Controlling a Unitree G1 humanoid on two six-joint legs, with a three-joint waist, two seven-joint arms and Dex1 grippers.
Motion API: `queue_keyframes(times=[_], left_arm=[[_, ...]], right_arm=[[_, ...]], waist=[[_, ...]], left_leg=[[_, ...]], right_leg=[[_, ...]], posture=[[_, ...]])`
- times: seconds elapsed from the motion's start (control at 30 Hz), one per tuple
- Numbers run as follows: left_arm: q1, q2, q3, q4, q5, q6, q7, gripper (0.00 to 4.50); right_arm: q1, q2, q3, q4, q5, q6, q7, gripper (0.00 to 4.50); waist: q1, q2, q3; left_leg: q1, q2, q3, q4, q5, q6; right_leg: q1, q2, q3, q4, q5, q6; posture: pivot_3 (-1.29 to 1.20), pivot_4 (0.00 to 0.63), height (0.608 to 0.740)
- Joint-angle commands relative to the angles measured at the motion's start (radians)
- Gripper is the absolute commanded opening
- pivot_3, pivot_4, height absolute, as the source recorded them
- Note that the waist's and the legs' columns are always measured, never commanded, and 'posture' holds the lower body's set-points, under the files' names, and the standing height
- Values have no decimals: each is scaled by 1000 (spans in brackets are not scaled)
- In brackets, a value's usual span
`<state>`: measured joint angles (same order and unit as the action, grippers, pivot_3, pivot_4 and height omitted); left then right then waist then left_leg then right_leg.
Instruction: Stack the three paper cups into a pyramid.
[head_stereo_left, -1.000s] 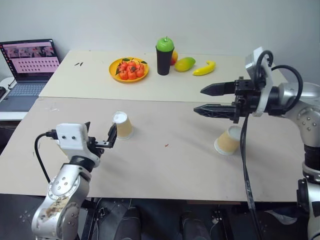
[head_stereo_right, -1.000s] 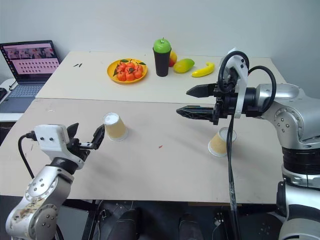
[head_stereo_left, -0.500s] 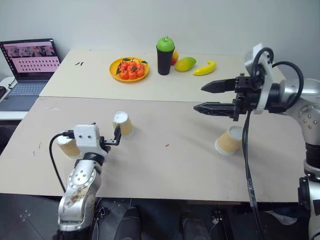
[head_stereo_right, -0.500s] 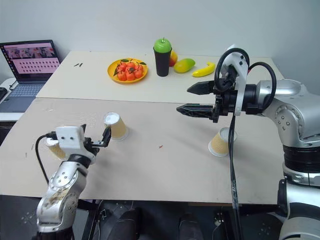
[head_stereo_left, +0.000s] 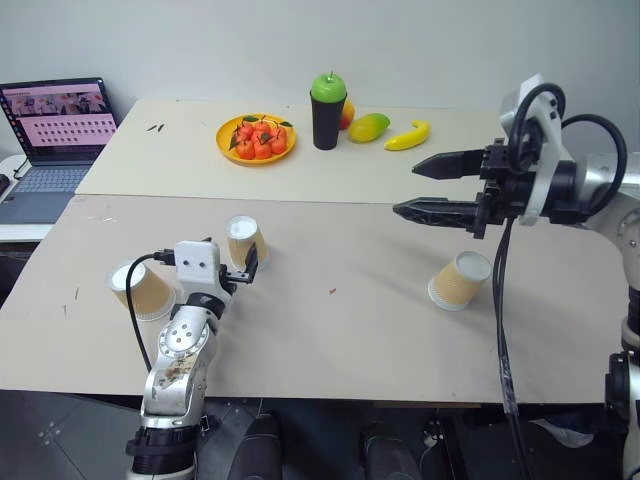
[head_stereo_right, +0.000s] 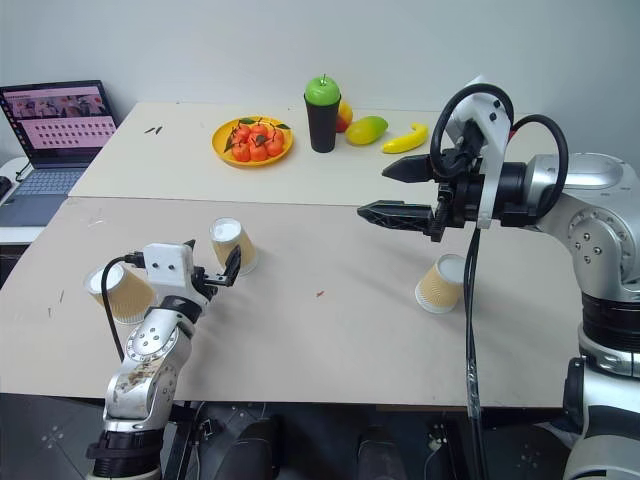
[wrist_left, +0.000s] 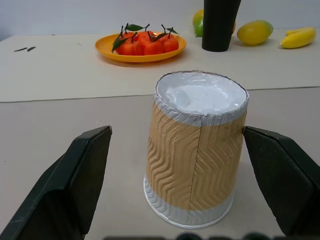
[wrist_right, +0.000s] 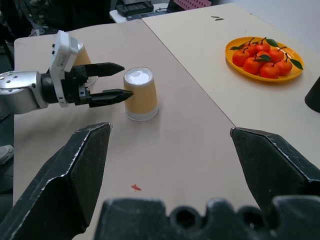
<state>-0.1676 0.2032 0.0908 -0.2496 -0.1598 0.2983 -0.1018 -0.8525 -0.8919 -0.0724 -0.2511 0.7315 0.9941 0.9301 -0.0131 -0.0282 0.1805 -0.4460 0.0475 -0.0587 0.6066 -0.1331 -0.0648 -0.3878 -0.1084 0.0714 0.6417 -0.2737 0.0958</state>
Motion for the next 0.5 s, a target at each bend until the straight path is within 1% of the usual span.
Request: queue_keyframes(times=[0.03,0.47,0.5], left_arm=[[-42,5,-5,28,18,-44,-14,4483],[-125,-9,-19,128,45,-81,-27,4483],[-128,-10,-18,132,47,-83,-26,4225]], right_arm=[[-26,-14,-58,-32,25,5,-16,4500],[-14,-13,-66,-36,30,-12,-37,4500],[-13,-13,-65,-36,30,-13,-37,4500]], waist=[[0,0,0],[-1,0,0],[-1,0,0]], left_leg=[[0,0,0,0,0,0],[0,0,0,0,0,0],[0,0,0,0,0,0]], right_leg=[[0,0,0,0,0,0],[0,0,0,0,0,0],[0,0,0,0,0,0]], posture=[[0,150,735],[0,150,735],[0,150,735]])
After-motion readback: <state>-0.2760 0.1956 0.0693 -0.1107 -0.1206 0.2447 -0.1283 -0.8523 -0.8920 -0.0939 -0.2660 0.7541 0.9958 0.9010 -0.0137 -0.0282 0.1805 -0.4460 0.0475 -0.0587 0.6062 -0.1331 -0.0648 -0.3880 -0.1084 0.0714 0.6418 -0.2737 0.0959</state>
